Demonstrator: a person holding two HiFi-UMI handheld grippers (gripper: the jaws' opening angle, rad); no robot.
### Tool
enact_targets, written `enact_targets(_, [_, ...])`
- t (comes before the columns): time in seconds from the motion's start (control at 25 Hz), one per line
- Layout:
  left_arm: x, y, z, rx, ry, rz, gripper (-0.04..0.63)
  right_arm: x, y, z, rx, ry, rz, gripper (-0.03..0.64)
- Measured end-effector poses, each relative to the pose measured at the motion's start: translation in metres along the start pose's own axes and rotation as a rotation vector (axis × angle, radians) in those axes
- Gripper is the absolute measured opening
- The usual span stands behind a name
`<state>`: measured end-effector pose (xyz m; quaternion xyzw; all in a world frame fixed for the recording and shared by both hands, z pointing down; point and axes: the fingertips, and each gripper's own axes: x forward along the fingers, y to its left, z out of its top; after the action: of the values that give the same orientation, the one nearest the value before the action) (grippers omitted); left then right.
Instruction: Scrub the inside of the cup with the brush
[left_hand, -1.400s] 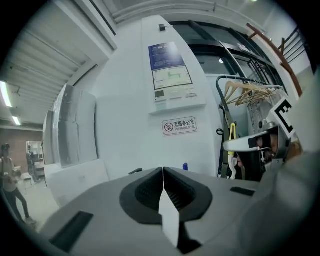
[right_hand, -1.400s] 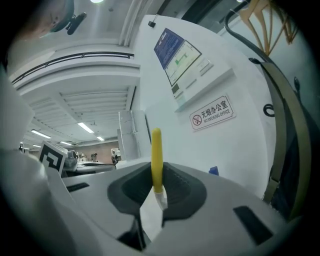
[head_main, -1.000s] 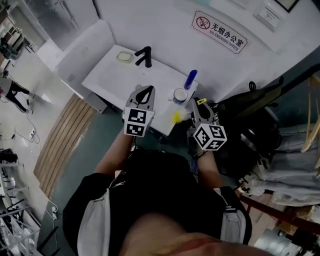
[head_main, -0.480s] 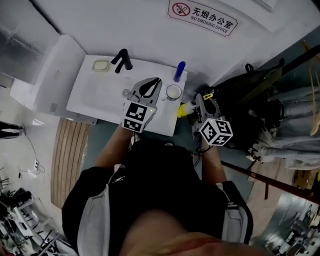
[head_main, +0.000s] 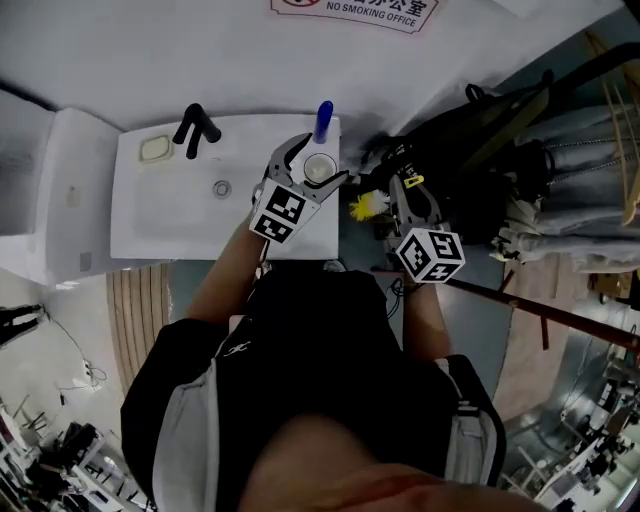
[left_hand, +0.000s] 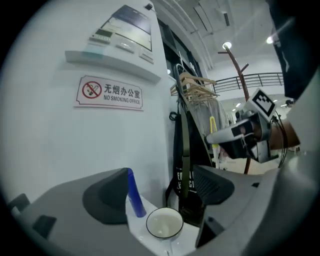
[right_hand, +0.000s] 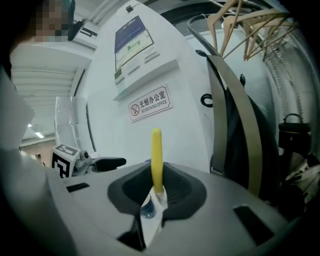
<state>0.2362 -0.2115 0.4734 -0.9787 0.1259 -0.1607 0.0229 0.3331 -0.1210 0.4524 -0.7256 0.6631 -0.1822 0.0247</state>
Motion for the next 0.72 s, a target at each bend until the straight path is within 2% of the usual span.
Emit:
enact_targets(0.12, [0.019, -0.002, -0.028, 0.039, 0.077, -0.040, 0.395, -0.004, -0.010, -0.001, 0.009, 0.003, -0.038, 0.058])
enact_targets(0.28, [0.037, -0.005, -0.066, 0.002, 0.154, -0.085, 0.408, -0.006, -0.017, -0.003, 0.003, 0.012, -0.076, 0.058])
enact_targets(0.56, [0.050, -0.012, -0.113, -0.016, 0.249, -0.116, 0.420, -0.004, -0.013, -0.011, 0.006, 0.034, -0.088, 0.058])
enact_targets(0.72, [0.056, -0.008, -0.136, -0.043, 0.280, -0.091, 0.423, -0.005, -0.009, -0.014, 0.007, 0.040, -0.089, 0.058])
